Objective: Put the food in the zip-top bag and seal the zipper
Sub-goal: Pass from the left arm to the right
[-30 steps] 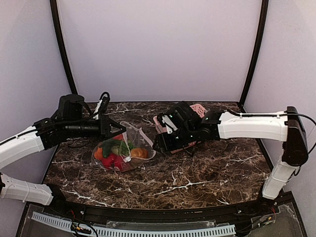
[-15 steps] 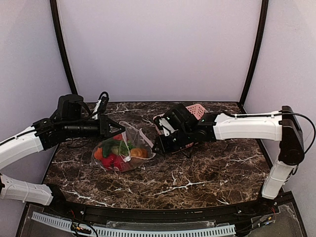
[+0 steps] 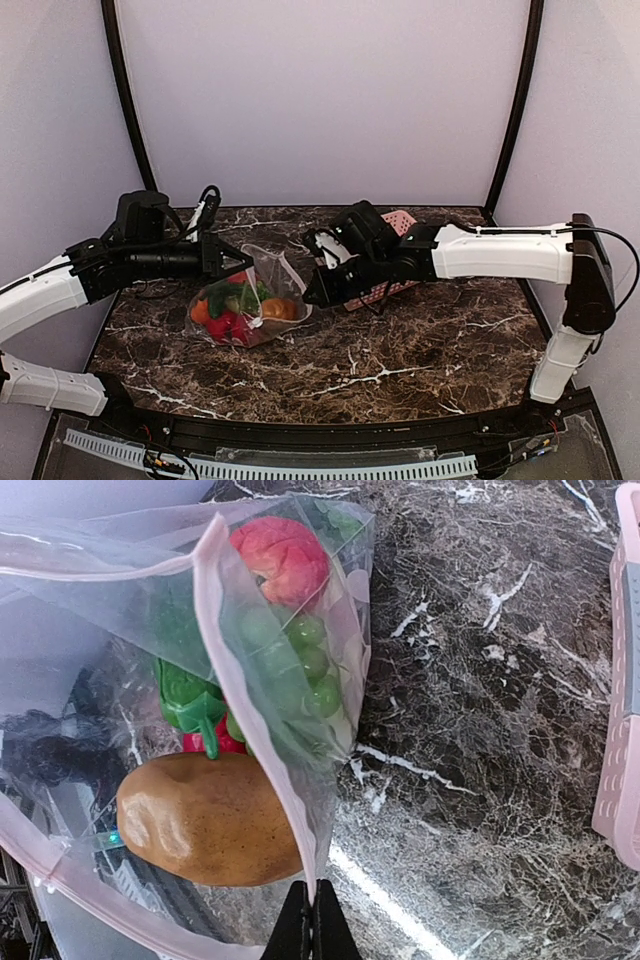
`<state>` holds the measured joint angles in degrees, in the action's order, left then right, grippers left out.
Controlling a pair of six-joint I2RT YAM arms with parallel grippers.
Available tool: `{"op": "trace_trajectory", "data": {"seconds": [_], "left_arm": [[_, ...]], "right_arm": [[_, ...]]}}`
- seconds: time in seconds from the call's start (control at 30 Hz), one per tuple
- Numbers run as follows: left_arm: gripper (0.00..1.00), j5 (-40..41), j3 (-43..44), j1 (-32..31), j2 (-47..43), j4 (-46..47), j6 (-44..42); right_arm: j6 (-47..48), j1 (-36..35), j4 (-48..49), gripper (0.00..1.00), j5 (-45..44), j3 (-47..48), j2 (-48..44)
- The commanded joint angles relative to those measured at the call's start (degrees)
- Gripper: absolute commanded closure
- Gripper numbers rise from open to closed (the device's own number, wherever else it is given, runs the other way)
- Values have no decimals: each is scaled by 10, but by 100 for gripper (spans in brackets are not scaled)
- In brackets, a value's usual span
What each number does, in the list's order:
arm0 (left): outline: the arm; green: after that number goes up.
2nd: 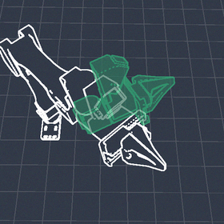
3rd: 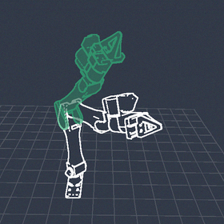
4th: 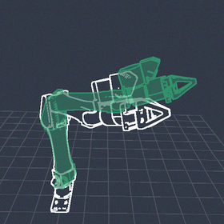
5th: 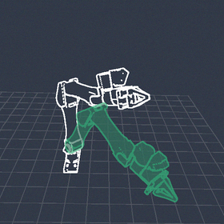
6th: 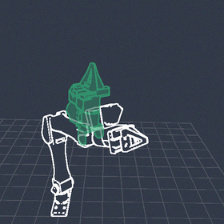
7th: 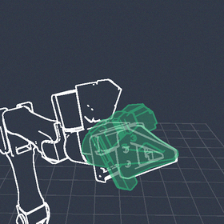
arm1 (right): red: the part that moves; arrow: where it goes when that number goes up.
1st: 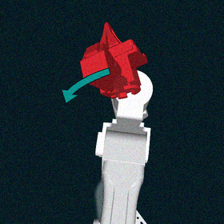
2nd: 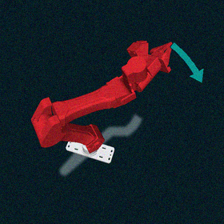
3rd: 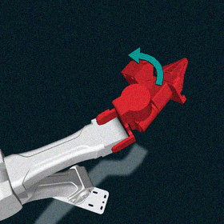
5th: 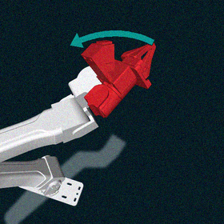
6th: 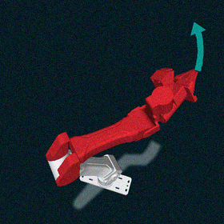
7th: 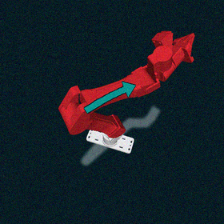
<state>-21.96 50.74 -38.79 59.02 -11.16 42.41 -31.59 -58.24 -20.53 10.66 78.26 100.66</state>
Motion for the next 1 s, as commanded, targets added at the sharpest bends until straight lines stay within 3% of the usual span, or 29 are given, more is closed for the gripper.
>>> {"op": "trace_trajectory", "data": {"seconds": [0.0, 0.27, 0.43, 0.6, 0.73, 0.9, 0.97], "left_arm": [[99, 6, 50, -1, -5, -46, -42], [99, 29, 180, 2, 26, -164, -127], [99, 0, 227, 3, 56, -188, -147], [98, -28, 226, 3, 72, -170, -142], [80, -46, 198, 3, 74, -134, -131], [36, -37, 155, 3, 58, -123, -141], [23, -22, 136, 3, 38, -125, -152]], "right_arm": [[4, -6, 11, 100, 16, 40, -56], [24, -23, 22, 100, -12, 87, -153], [10, -32, 63, 100, -11, 74, -178], [-16, -46, 86, 100, -78, 41, -181], [-46, -54, 84, 100, -154, 31, -170], [-55, -56, 86, 100, -203, 44, -141], [-52, -56, 88, 100, -210, 57, -129]]}}
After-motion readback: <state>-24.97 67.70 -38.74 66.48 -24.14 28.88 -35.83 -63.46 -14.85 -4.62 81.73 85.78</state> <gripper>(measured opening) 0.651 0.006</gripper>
